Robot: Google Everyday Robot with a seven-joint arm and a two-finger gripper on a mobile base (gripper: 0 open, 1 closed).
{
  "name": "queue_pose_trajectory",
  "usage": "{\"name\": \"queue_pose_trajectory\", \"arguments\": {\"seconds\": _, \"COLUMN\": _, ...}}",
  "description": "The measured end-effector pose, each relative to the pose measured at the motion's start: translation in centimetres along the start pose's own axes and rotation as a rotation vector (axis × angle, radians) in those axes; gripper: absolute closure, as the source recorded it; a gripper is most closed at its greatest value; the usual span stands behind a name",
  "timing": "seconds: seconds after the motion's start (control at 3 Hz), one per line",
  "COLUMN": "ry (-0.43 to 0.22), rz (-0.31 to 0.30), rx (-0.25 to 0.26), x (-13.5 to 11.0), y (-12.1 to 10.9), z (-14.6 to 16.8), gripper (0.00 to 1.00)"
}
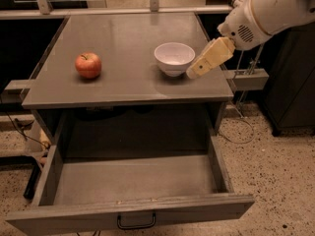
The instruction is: Place apple into top drawer
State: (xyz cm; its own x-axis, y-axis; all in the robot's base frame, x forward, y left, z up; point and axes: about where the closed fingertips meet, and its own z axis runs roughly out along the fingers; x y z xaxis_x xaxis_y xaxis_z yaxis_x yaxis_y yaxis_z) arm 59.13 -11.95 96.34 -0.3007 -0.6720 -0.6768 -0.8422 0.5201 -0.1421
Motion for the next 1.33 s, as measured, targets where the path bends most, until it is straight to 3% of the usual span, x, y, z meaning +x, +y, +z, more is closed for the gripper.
{"name": "queue_pose_trajectory", "arguments": {"seconds": 0.33, "ry": -0.056, "rz": -0.021, "rx": 0.024, "x": -1.2, "y": 0.1, "z": 1.2, "gripper": 0.00}}
{"name": "queue_pose_trajectory", "arguments": {"seconds": 0.67, "ry": -0.134, "rz": -0.091, "rx": -0.001, "x": -5.5, "y": 1.3, "z": 4.8, "gripper": 0.00}}
{"name": "queue_pose_trajectory", "arguments": {"seconds": 1.0, "ry": -0.198, "rz": -0.173, "rx": -0.067, "x": -9.7, "y": 3.8, "z": 8.2, "gripper": 0.00}}
{"name": "queue_pose_trajectory", "arguments": {"seconds": 1.33, "ry": -0.253, "rz": -0.241, "rx": -0.194, "x": -12.6, "y": 7.6, "z": 11.5, "gripper": 0.00}}
